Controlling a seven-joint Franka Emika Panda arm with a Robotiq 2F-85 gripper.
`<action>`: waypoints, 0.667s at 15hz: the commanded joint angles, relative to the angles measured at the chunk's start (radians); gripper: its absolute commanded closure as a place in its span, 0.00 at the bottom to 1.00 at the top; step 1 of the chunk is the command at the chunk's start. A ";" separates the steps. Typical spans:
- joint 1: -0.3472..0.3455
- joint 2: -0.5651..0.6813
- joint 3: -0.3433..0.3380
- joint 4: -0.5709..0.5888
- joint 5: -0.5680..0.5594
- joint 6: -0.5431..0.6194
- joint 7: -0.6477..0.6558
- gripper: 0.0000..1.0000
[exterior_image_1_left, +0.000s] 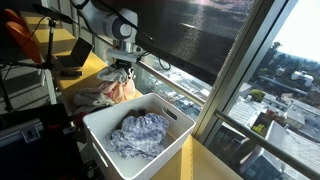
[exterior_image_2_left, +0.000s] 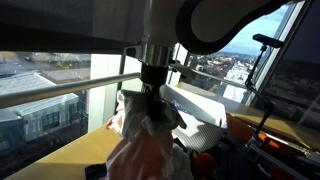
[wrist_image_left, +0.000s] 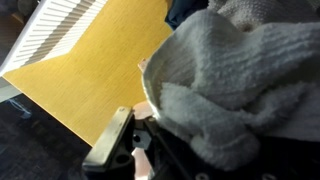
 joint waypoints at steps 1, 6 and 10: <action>-0.048 -0.226 -0.029 -0.173 0.022 0.017 0.003 0.98; -0.106 -0.476 -0.100 -0.292 0.013 0.000 -0.001 0.98; -0.136 -0.657 -0.180 -0.330 -0.031 -0.039 -0.002 0.98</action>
